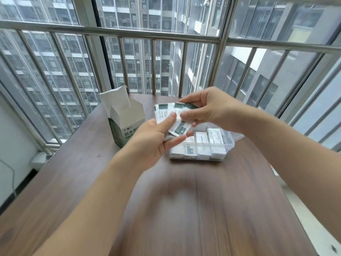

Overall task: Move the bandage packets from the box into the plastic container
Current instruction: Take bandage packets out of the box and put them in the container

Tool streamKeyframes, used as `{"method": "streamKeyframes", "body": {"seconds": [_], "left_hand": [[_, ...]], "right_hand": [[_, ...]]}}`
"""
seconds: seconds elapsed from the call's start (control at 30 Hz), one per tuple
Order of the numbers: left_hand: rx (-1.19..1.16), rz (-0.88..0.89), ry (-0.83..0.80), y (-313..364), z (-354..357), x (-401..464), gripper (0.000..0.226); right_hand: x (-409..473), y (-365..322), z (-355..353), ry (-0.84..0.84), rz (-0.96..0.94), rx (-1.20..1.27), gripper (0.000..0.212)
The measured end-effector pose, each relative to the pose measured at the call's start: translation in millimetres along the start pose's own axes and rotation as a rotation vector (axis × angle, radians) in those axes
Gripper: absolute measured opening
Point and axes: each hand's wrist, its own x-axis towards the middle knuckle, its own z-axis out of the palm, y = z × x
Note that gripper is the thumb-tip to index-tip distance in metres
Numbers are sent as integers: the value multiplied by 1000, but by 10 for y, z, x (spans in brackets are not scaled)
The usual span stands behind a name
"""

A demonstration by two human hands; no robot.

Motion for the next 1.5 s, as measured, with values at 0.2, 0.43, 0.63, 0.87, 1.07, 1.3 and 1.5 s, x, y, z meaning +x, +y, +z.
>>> {"method": "streamKeyframes", "body": {"seconds": [0.2, 0.43, 0.63, 0.87, 1.07, 1.3, 1.5], "left_hand": [[137, -40, -91, 258, 29, 79, 26], [142, -41, -80, 151, 63, 144, 32], [26, -31, -31, 128, 3, 216, 45], [-10, -105, -78, 122, 53, 221, 38], [182, 45, 59, 64, 44, 268, 31], [347, 294, 273, -55, -277, 265, 22], [392, 317, 267, -245, -382, 309, 19]], "right_hand": [[150, -225, -197, -110, 39, -81, 42], [157, -109, -264, -75, 52, -23, 17], [142, 21, -330, -41, 125, -64, 15], [154, 58, -329, -129, 57, 27, 33], [185, 26, -464, -131, 96, -68, 13], [489, 75, -475, -208, 277, -610, 8], [717, 280, -231, -293, 415, -733, 14]]}}
